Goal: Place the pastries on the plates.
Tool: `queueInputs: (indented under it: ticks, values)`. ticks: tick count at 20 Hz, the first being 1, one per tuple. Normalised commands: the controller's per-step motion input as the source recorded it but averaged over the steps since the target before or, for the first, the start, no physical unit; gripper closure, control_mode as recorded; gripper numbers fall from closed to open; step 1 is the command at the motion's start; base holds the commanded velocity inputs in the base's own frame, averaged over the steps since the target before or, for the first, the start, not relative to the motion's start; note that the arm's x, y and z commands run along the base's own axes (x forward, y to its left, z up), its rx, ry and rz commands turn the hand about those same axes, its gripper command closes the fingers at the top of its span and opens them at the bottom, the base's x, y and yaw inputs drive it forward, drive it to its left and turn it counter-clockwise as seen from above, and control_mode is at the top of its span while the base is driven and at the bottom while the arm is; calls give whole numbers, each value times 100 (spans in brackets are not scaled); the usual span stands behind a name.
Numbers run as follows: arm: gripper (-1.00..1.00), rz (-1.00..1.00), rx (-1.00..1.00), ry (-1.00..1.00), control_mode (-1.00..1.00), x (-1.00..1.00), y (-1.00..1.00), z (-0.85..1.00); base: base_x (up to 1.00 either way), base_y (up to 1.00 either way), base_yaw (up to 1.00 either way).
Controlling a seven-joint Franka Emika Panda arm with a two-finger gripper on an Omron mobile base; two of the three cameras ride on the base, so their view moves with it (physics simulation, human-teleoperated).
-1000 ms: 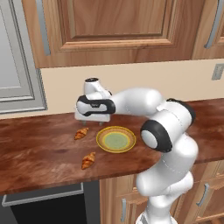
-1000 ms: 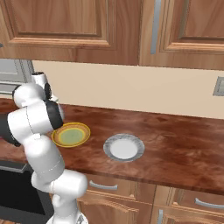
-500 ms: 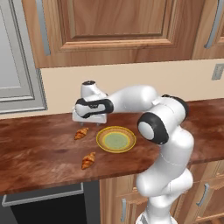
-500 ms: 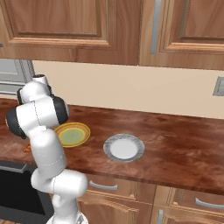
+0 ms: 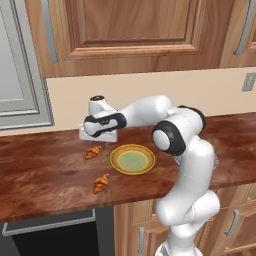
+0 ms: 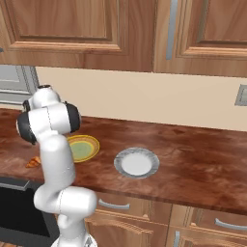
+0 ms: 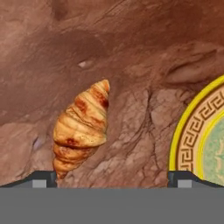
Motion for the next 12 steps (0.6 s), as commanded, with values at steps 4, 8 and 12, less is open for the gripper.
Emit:
queueInputs:
  ticks: [4,8,12]
  values:
    - [-100,-2,0,0,-100,25,14,-25,0,0,0]
    - [-100,-1,0,0,-100,19,7,-32,0,0,0]
    - [-100,-2,1,0,-100,23,0,-25,0,0,0]
